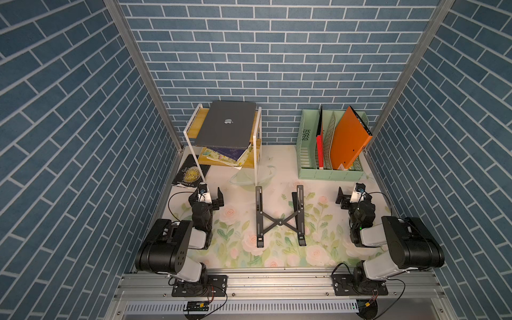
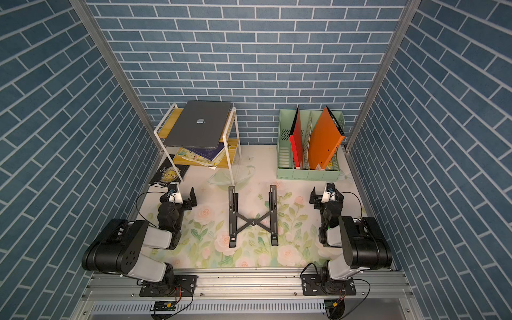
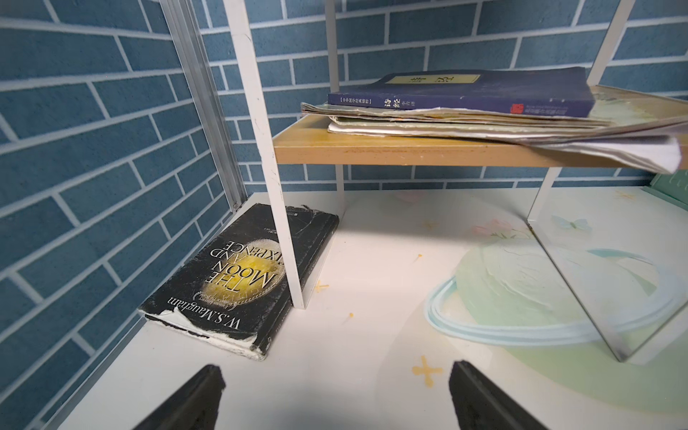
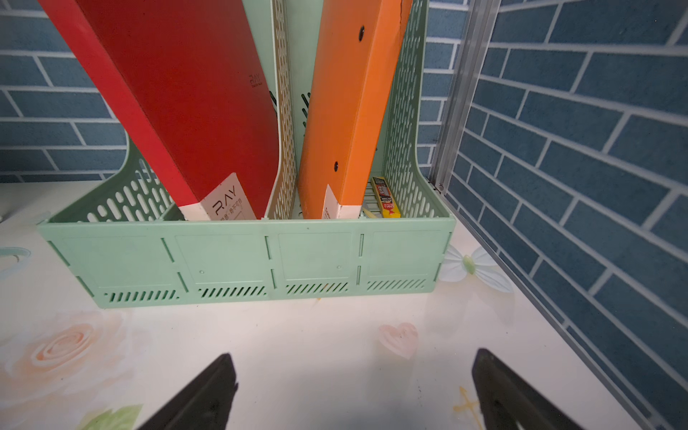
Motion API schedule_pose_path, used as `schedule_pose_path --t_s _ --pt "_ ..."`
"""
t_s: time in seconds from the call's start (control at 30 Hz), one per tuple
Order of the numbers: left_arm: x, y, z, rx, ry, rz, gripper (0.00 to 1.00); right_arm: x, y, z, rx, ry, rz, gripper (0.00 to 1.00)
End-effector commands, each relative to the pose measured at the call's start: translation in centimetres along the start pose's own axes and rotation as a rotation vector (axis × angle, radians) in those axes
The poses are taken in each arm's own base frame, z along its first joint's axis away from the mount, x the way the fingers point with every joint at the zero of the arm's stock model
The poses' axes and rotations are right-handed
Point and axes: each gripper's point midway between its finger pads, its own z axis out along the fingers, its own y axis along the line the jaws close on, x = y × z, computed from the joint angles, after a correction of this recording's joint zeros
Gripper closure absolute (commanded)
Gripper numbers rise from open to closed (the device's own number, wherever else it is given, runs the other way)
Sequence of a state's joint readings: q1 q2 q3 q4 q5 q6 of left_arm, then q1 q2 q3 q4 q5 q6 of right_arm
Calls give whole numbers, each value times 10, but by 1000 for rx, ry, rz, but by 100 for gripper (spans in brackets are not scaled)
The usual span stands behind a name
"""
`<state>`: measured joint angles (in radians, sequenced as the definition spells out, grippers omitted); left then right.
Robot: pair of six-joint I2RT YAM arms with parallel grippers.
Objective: Close the laptop lid and set it aside
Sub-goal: Reset both arms
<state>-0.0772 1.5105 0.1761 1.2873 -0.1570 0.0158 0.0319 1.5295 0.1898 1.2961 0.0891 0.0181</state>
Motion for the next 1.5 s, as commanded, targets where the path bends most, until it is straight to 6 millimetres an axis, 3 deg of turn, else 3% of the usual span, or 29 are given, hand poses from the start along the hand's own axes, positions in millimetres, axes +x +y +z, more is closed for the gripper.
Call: schedule_pose_path --t_s 0.0,0.23,0.5,1.47 --pt "-15 4 3 -24 -51 -29 0 -10 2 -1 -9 -40 -20 0" --pt "-13 5 3 -24 -47 -29 0 -16 6 -15 -39 -99 -33 0" --pt "-13 4 3 -23 -47 -28 0 -32 -3 -61 -5 -257 -12 0" --pt "-13 4 3 -22 -46 -28 0 -33 1 -62 -12 -263 -31 0"
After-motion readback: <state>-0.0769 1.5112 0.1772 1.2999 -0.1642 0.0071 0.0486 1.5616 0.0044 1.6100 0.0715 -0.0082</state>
